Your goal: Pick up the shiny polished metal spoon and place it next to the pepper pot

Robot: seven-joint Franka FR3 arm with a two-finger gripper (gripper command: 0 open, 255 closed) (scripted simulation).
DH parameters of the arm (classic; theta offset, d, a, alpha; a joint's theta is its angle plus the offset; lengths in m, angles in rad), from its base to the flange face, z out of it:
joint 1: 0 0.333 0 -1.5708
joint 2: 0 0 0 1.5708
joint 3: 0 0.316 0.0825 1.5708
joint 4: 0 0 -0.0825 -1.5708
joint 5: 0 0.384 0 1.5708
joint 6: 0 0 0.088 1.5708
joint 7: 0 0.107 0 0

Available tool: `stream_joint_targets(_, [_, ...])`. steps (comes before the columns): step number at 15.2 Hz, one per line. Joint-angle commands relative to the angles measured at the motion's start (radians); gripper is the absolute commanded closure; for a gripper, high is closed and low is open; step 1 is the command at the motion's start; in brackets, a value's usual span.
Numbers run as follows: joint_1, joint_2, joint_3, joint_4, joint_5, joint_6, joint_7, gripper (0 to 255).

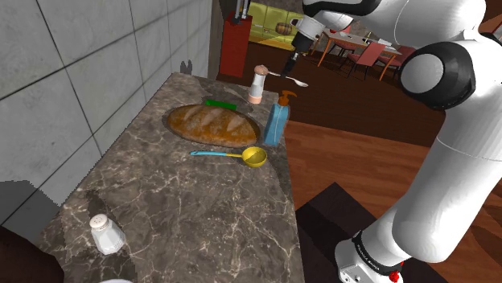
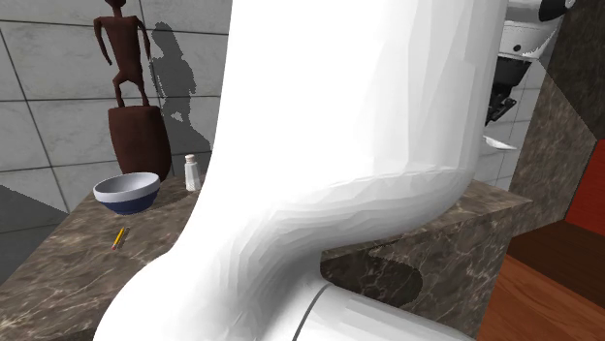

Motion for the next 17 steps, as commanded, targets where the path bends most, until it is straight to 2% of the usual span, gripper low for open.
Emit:
stream_joint_targets(1, [0.003, -0.003, 0.0, -0.034, 0.001, 0.03, -0.009, 255])
stream_joint_targets(17, [0.012, 0.025, 0.011, -0.207, 0.032, 0.222, -0.068, 255])
